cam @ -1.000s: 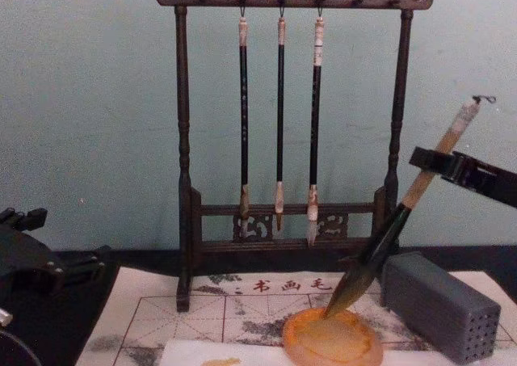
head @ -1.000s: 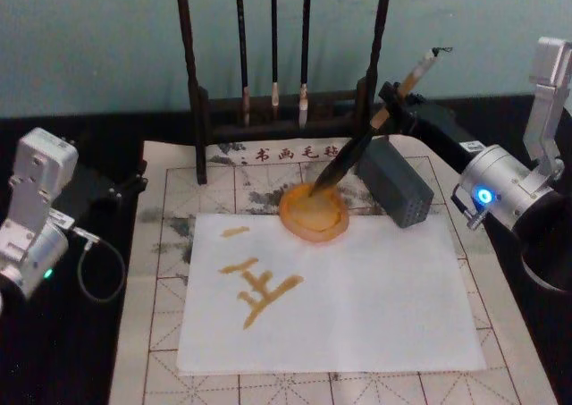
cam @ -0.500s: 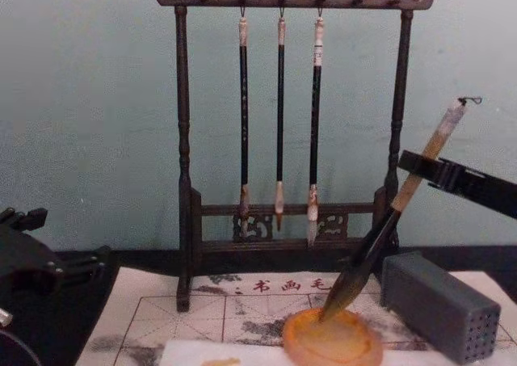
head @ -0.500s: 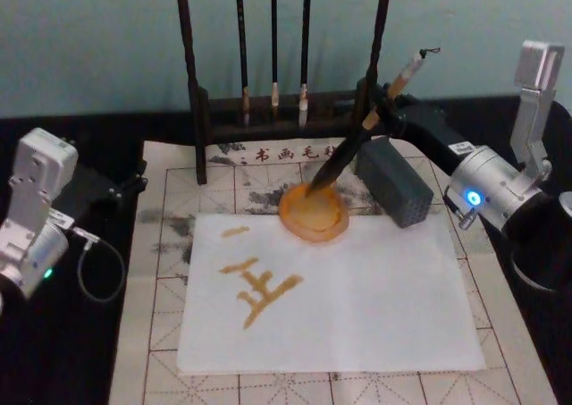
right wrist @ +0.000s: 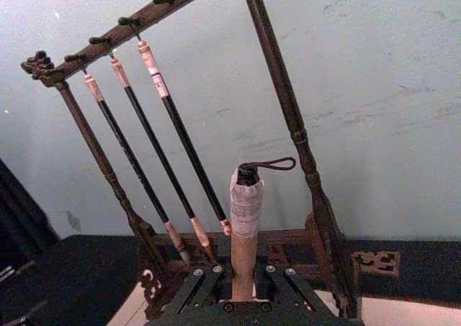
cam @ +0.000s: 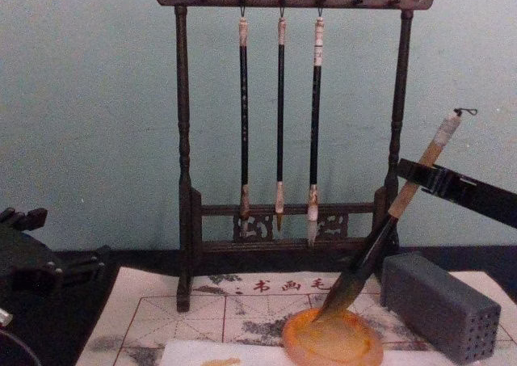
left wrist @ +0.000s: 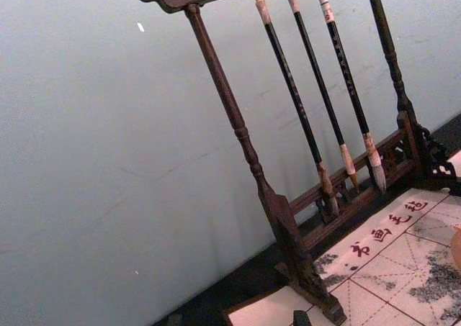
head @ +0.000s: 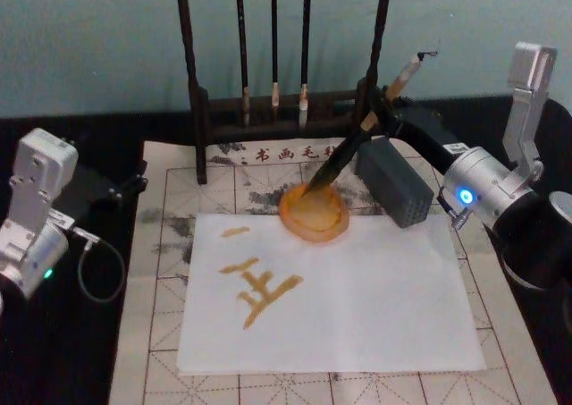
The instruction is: Pick up the brush from the inkstone, write on the paper, then place the brush back to its original position.
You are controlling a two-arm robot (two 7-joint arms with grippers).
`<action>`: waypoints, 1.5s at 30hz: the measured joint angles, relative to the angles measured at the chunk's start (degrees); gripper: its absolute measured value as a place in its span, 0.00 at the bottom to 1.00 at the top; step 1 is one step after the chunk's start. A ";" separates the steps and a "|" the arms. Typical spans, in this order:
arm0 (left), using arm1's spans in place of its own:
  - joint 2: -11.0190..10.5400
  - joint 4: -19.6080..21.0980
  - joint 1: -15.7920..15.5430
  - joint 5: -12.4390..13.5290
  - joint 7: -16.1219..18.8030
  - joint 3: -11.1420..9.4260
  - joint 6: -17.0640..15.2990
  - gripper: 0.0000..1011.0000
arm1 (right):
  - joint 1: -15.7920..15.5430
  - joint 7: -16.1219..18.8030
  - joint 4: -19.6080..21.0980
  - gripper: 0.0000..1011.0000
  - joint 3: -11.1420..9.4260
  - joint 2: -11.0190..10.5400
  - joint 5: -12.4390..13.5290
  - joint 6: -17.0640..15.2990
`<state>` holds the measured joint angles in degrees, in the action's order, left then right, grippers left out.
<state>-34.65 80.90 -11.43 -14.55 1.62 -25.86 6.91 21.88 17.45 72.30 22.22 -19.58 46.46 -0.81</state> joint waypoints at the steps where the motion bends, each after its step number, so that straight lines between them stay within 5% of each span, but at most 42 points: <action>1: 0.00 0.00 0.00 0.00 0.00 0.00 0.00 0.99 | 0.00 -0.10 -0.04 0.18 -0.09 0.10 -0.12 -0.04; 31: 0.00 0.00 0.00 0.00 0.00 0.00 0.00 0.99 | -2.25 0.33 2.48 0.18 -3.59 0.59 -6.76 1.94; 45: 0.00 0.00 0.00 0.00 0.00 0.00 0.00 0.99 | -4.64 2.30 7.18 0.18 -6.32 0.02 -6.72 1.18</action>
<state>-34.65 80.90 -11.43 -14.55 1.62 -25.86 6.91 17.24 19.75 79.48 15.90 -19.56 39.74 0.36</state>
